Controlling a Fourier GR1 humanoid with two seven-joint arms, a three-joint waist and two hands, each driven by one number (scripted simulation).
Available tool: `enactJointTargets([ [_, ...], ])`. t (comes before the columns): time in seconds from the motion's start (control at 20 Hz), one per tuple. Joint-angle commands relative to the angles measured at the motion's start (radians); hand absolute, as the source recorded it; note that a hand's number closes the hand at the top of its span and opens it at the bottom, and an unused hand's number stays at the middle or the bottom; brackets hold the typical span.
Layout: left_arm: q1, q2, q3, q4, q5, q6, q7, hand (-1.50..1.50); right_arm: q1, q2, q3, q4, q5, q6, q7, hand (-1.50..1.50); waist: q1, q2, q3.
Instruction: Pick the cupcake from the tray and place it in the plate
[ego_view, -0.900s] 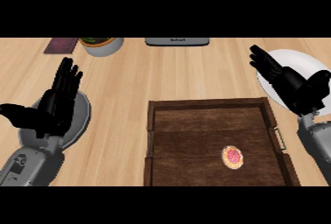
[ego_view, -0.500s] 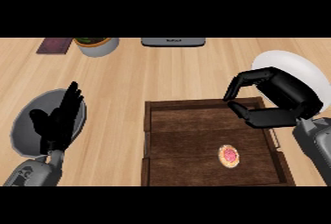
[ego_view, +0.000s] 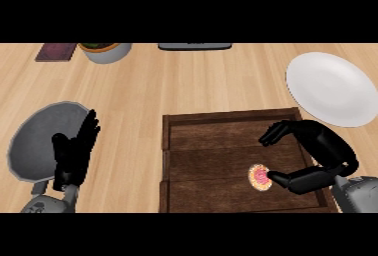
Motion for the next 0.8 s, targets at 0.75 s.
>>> enactJointTargets([
  [0.75, -0.011, -0.033, 0.009, 0.041, -0.051, -0.027, 0.013, 0.00, -0.104, -0.262, 0.092, -0.026, 0.602, 0.097, -0.214, -1.50, 0.008, -0.004, -0.008],
])
